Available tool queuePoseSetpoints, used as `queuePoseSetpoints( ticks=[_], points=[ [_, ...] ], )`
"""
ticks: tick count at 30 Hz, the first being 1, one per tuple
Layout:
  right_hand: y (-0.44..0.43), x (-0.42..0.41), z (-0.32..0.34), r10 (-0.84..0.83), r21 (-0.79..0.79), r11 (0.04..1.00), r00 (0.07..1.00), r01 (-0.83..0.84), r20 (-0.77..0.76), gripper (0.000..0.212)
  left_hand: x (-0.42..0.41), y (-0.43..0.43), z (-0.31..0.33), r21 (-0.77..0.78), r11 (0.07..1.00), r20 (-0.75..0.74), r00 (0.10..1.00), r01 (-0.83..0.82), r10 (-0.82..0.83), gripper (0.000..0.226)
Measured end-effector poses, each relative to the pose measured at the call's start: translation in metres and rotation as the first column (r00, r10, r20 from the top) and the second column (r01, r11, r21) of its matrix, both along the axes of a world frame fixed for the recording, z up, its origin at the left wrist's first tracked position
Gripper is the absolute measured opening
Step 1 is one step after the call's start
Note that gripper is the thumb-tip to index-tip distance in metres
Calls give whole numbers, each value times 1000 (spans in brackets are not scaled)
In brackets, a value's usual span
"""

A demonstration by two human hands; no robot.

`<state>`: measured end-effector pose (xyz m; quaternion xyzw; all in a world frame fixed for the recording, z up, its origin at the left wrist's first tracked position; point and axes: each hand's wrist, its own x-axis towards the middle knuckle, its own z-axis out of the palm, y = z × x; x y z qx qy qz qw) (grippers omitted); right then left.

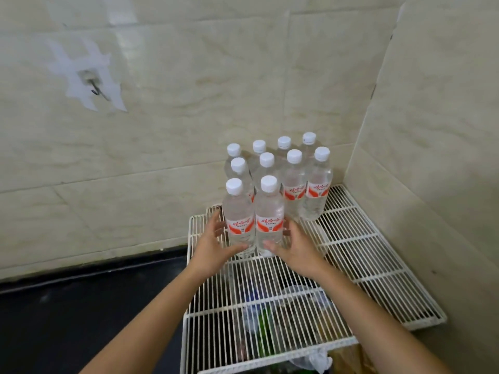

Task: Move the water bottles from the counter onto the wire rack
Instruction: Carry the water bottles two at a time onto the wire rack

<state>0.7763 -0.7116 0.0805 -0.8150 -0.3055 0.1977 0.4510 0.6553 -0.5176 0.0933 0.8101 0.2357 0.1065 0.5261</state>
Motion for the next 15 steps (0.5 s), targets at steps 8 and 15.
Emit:
queuePoseSetpoints(
  ticks=[8,15],
  points=[
    [3,0,-15,-66,-73,995,998,67,16,74,7,-12,-28,-83,996,22,1000,-20,22,46],
    [7,9,-13,-95,-26,995,995,94,-9,76,18,-13,-28,-104,994,7,999,-33,34,54]
  ],
)
